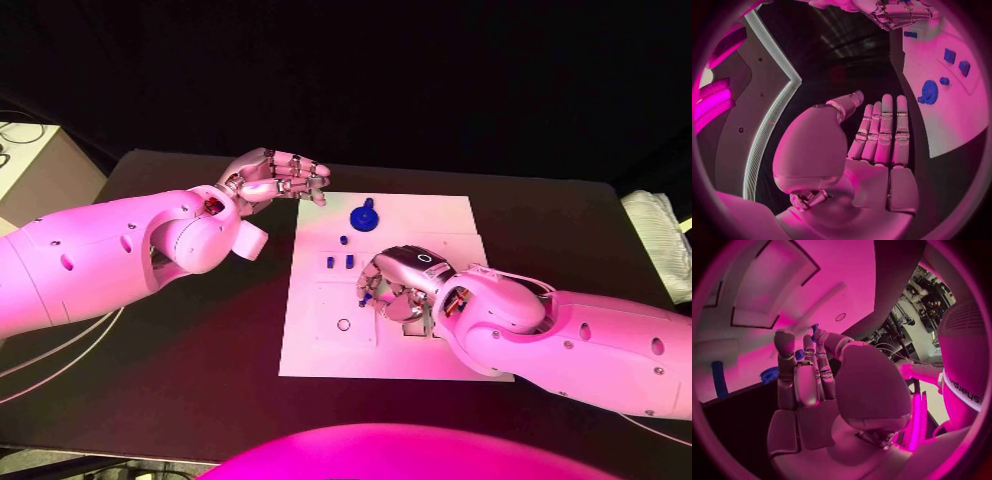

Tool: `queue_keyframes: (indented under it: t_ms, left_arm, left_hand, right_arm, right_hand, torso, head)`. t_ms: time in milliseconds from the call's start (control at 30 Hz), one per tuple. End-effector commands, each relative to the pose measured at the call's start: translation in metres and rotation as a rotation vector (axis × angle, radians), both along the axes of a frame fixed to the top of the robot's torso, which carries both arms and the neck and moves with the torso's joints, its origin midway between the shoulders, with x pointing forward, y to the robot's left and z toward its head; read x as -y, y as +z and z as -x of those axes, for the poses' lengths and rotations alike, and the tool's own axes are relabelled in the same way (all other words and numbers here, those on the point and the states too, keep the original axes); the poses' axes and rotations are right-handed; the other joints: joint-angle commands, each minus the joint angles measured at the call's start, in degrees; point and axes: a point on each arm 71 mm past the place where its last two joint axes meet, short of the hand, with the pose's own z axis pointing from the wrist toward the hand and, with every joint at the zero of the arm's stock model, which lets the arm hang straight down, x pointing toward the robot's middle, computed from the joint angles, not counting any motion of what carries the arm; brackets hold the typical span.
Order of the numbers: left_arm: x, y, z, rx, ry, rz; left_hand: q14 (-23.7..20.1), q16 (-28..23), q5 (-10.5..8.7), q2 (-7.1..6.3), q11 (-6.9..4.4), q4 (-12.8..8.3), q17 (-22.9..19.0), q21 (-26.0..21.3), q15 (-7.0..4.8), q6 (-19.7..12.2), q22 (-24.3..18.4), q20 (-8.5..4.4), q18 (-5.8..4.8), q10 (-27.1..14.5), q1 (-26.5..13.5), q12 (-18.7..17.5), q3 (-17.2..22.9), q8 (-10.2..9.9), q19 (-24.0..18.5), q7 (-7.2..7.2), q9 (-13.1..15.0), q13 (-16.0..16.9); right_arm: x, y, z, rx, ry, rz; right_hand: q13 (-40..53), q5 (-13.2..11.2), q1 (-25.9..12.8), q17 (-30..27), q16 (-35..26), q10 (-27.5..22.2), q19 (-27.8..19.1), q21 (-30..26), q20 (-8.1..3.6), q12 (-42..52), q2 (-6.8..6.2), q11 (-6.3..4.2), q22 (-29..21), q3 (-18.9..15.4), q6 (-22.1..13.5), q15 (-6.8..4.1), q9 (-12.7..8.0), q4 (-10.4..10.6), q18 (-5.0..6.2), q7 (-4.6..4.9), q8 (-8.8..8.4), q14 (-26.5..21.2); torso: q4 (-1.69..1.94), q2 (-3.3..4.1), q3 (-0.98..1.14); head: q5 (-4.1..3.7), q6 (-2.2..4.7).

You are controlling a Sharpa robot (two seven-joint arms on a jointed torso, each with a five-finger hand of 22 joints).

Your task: Assemble the parts on the task board

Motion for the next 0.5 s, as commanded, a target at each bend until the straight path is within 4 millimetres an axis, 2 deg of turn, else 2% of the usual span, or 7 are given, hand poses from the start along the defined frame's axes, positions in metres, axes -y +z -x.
queue_keyframes:
  t_ms: [33,500]
  left_arm:
    - [0.0022,0.0007,0.0009,0.0,-0.019,0.006]
    - [0.0016,0.0006,0.0011,-0.002,-0.019,0.004]
  left_hand:
    - [-0.2,-0.2,0.14,0.44,-0.01,0.1,0.1,-0.2,0.2,-0.4,-0.1,0.11,0.46,-0.2,-0.3,-0.2,-0.4,-0.3,0.2,-0.08,-0.1,0.0]
    - [-0.3,-0.2,0.15,0.53,-0.01,0.2,0.1,-0.3,0.21,-0.4,-0.1,0.14,0.47,-0.3,-0.4,-0.2,-0.5,-0.4,0.2,-0.08,-0.1,0.1]
  right_arm:
    - [-0.0011,-0.0022,-0.0007,0.007,0.004,0.024]
    - [-0.0056,-0.0052,-0.0004,-0.003,0.017,0.05]
  right_hand:
    - [0.1,0.3,-0.1,0.0,0.4,3.2,0.3,0.3,0.09,0.1,0.49,-2.77,0.1,0.2,0.2,-0.43,0.0,-0.3,-0.93,0.01,0.23,1.3]
    - [0.1,0.3,-0.1,0.2,0.4,3.2,0.3,0.3,0.09,0.1,0.49,-2.76,0.1,0.2,0.2,-0.43,0.0,-0.3,-0.93,0.03,0.22,1.3]
  torso:
    - [-0.01,0.0,-0.02]
    - [-0.01,-0.04,-0.01]
  head:
    - [-0.1,0.12]
    - [0.08,-0.16]
